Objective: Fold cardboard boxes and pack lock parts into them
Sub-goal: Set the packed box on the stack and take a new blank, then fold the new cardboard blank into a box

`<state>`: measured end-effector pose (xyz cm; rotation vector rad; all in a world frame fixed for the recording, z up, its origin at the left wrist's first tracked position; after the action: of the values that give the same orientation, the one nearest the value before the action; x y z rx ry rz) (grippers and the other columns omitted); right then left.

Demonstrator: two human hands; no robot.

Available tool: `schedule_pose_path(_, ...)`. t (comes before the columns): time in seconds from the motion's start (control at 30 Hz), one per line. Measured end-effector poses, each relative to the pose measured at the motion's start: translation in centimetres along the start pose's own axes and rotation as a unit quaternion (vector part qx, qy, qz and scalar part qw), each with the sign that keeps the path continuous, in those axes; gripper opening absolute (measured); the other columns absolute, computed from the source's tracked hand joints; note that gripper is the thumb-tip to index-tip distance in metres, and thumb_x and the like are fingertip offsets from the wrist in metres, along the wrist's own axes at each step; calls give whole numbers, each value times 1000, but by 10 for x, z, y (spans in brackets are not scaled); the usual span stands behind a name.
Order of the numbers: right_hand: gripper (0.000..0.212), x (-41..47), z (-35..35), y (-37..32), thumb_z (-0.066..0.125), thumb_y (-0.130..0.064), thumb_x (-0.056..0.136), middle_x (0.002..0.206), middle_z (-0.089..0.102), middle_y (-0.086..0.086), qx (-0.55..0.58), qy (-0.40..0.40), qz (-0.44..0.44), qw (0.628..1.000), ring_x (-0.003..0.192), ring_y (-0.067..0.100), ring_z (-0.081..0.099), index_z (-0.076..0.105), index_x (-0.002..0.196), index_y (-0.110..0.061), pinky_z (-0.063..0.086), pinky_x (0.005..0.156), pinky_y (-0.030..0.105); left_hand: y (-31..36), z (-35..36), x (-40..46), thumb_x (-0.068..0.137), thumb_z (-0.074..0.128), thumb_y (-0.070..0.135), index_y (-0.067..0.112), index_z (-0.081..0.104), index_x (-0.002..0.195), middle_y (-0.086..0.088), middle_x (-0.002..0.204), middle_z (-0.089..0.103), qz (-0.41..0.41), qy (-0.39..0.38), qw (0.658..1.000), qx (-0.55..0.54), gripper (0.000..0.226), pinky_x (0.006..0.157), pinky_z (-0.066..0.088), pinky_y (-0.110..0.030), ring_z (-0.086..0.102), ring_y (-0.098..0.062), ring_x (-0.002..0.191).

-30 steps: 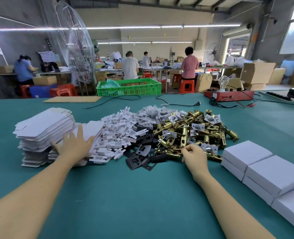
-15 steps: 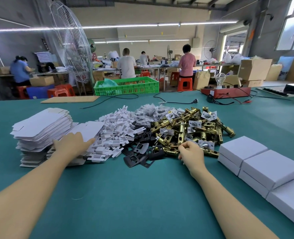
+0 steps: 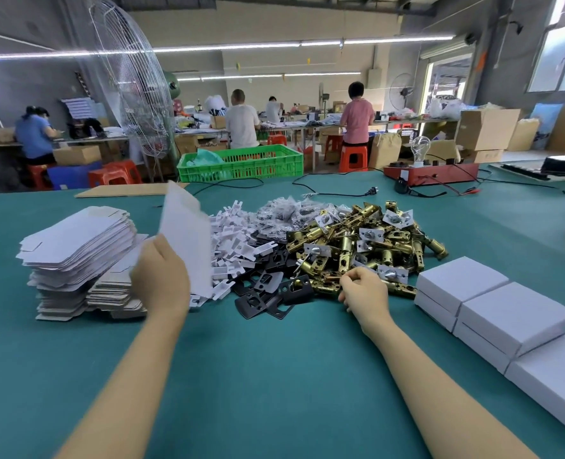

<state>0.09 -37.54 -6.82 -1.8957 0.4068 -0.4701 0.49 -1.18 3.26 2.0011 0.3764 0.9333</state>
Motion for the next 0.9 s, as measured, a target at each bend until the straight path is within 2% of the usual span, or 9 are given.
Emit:
schedule_pose_path(0.17, 14, -2, -1, -4, 50, -12, 90, 58, 63, 2, -5, -1, -11, 1000, 48, 12, 52, 58, 79, -15, 44, 45, 26, -1, 42, -85, 107, 34, 22, 10, 43, 66, -8, 67, 50, -52, -86, 990, -102, 43, 62, 18, -36, 43, -29, 71)
schedule_pose_path(0.3, 21, -12, -4, -17, 53, -27, 96, 56, 62, -1, 11, 16, -67, 998, 49, 9, 53, 58, 78, -18, 49, 55, 34, 36, 36, -122, 105, 40, 22, -2, 61, 80, -3, 48, 47, 166, -54, 977, -121, 40, 51, 25, -31, 46, -33, 45)
schedule_pose_path(0.43, 53, -38, 0, -45, 47, -57, 92, 57, 64, 8, 124, -13, -125, 984, 47, 14, 60, 59, 77, -8, 46, 45, 25, 69, 30, -154, 108, 28, 29, -1, 73, 89, -4, 45, 50, 385, -32, 921, -50, 57, 35, 33, -26, 45, -23, 34)
schedule_pose_path(0.5, 57, -51, 8, -59, 43, -59, 89, 62, 68, 11, 186, -68, -141, 970, 52, 22, 65, 60, 78, -6, 47, 43, 27, 73, 38, -163, 108, 30, 29, 1, 75, 98, -3, 53, 59, 443, -47, 894, -40, 54, 41, 40, -30, 53, -20, 41)
schedule_pose_path(0.6, 37, -60, 12, -73, 51, -48, 89, 63, 66, -10, 187, -100, -165, 963, 56, 3, 62, 59, 73, -15, 46, 50, 16, 73, 52, -175, 105, 35, 34, 1, 72, 111, -11, 95, 75, 490, -136, 859, -62, 50, 68, 57, -31, 73, -23, 79)
schedule_pose_path(0.67, 17, -55, 12, -72, 57, -27, 94, 80, 72, -10, 195, -110, -145, 964, 74, 7, 67, 66, 87, -15, 50, 63, 18, 73, 61, -182, 103, 38, 39, 5, 74, 110, -16, 121, 68, 509, -193, 837, -64, 50, 93, 54, -45, 68, -27, 109)
schedule_pose_path(0.73, 14, -50, 12, -66, 55, -11, 95, 96, 74, 3, 268, -142, -98, 948, 88, 17, 70, 66, 104, -10, 55, 70, 24, 73, 65, -186, 98, 49, 34, 6, 74, 111, -15, 129, 63, 513, -218, 828, -58, 40, 99, 46, -58, 61, -31, 121)
schedule_pose_path(0.8, 16, -46, 12, -63, 57, -9, 92, 95, 75, 5, 340, -179, -54, 922, 84, 17, 70, 66, 106, -8, 55, 68, 24, 72, 66, -181, 91, 62, 22, 1, 68, 119, -19, 134, 59, 481, -215, 848, -63, 36, 100, 47, -55, 57, -33, 124)
schedule_pose_path(0.9, 17, -43, 11, -61, 62, -15, 86, 93, 75, 1, 333, -209, -38, 919, 84, 15, 70, 66, 103, -11, 54, 65, 22, 59, 63, -153, 88, 65, 13, -4, 58, 127, -22, 131, 56, 364, -182, 909, -89, 43, 101, 43, -29, 55, -28, 122)
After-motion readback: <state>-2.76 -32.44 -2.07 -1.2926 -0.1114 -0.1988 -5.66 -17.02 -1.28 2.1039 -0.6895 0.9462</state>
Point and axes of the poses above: each hand's wrist, its own x-axis towards the middle knuckle, its own z-axis out of the palm, y = z × x, the point moved 8 cm from there along x, towards the middle knuckle
